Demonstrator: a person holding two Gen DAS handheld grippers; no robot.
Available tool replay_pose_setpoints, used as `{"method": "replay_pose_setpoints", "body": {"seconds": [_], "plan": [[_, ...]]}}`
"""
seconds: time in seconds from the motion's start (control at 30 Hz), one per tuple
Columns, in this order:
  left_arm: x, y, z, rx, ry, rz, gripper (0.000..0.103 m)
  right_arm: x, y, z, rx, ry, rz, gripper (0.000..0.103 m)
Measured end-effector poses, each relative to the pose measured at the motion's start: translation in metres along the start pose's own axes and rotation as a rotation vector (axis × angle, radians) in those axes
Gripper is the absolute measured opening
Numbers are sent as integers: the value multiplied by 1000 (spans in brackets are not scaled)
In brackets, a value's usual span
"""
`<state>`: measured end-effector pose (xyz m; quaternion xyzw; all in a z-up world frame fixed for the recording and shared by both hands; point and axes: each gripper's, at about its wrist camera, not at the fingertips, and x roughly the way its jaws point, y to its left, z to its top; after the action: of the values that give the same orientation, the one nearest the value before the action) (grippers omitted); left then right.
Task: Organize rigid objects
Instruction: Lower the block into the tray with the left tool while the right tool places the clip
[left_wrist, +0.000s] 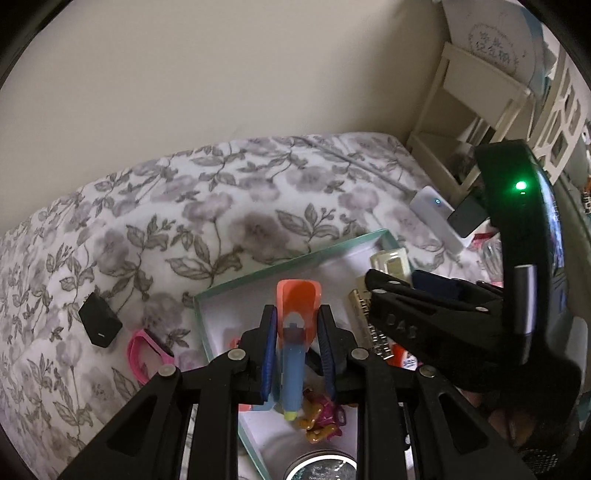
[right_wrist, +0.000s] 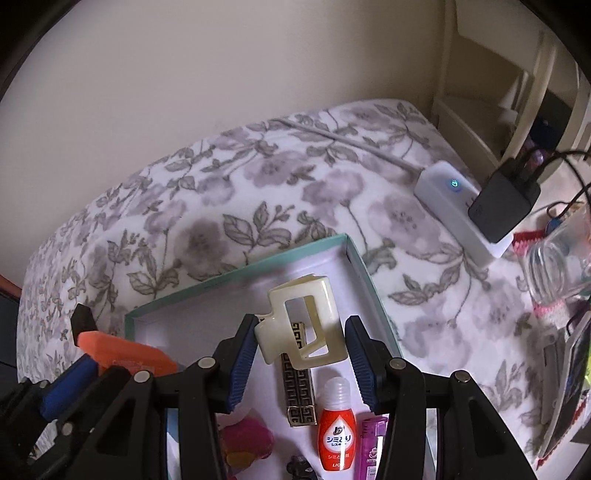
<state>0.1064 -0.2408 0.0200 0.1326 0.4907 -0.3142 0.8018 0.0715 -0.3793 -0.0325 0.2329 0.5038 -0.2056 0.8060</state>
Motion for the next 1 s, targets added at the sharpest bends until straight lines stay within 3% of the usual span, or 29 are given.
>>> {"method": "replay_pose_setpoints", "body": {"seconds": [0.37,0.7,0.73,0.8,0.83,0.87,1.0], "plan": [[36,17,-9,-68,78,10,23,20,-4,-6,7,50,-3,51],[43,18,-10,-48,84,39,28,19,0,-5,-7,46,-18,52],[41,18,-10,-52,84,31,32,17,1,-4,-8,39,-17,52],[39,17,-9,-45,81,34,52,12,2,-3,-8,24,-13,56],[36,17,-8,-40,77,37,67,9,3,-2,-9,15,-9,59],[33,16,-7,-35,71,40,71,6,3,-1,-9,7,-7,64],[20,17,-3,-33,47,51,71,-6,7,2,-11,-24,-3,64]]}}
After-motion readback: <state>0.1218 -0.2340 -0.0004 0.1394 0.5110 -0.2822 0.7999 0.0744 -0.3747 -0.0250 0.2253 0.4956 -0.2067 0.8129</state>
